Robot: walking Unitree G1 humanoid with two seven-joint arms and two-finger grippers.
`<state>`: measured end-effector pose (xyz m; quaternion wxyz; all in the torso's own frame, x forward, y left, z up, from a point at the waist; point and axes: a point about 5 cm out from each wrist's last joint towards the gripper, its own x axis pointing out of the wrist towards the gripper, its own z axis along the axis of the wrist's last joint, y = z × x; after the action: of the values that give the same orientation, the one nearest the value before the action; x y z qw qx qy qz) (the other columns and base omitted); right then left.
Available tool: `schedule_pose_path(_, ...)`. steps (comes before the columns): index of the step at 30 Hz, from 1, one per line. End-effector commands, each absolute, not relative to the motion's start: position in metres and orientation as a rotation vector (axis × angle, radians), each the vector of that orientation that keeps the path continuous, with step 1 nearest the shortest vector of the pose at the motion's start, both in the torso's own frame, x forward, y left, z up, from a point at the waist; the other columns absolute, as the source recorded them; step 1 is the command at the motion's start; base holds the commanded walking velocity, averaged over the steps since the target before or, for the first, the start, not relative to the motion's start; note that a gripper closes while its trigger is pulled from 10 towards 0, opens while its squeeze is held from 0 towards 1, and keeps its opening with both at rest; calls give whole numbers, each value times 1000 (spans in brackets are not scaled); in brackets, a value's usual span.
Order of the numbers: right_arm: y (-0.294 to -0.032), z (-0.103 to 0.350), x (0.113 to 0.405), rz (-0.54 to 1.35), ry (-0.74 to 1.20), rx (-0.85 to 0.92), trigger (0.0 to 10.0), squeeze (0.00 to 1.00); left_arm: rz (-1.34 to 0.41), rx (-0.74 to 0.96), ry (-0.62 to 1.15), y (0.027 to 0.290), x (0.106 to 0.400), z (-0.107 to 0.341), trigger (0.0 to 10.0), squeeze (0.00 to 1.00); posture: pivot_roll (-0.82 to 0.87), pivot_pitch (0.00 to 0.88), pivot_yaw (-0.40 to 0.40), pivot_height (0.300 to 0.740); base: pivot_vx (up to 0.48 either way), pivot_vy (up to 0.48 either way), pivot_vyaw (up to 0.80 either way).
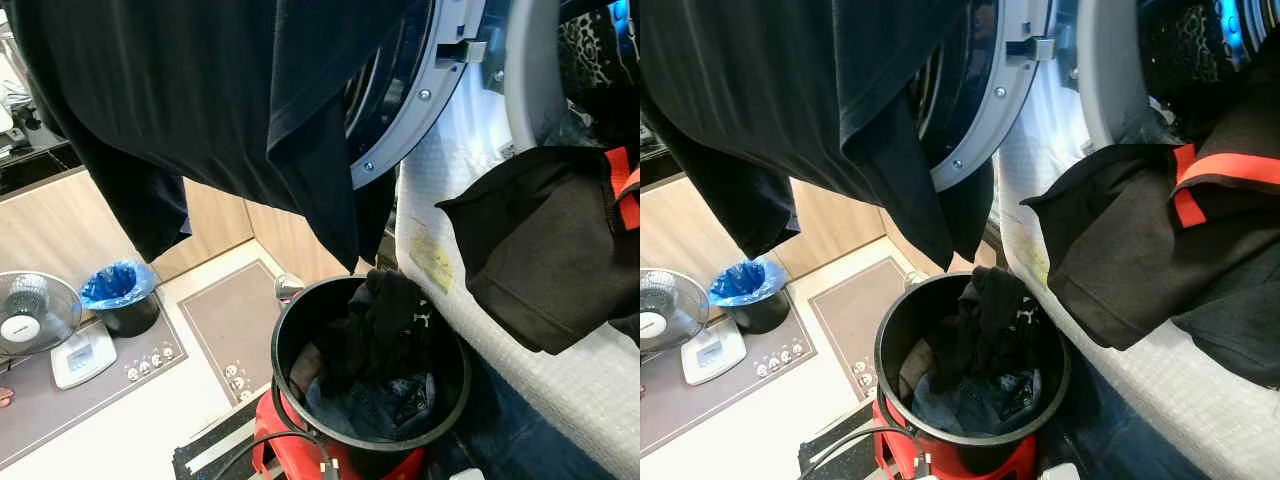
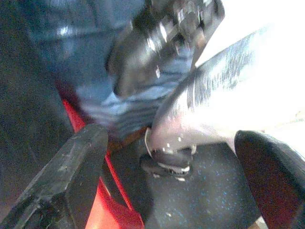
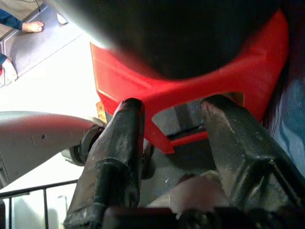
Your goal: Clothes washing
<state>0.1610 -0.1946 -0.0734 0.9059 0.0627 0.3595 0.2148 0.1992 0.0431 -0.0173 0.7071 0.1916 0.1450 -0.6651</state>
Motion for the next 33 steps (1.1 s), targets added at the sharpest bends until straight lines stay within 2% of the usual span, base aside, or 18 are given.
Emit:
schedule_pose_path(1,-199,-80,149,410,807,138,10000,0,-1556,455,328,40,200,-13,10000,0,-47,96,117,740,0,0,0)
schedule_pose_path(14,-214,-90,137,218,939,95,10000,0,-1619,484,221,21,216,16,10000,0,-33,81,123,740,0,0,0)
schedule_pose_path(26,-205,-93,135,200,952,120,10000,0,-1682,502,177,0,217,26,10000,0,-41,69,132,740,0,0,0)
schedule_pose_path(33,-202,-93,137,175,934,135,10000,0,-1782,547,124,-19,218,37,10000,0,-86,66,160,740,0,0,0)
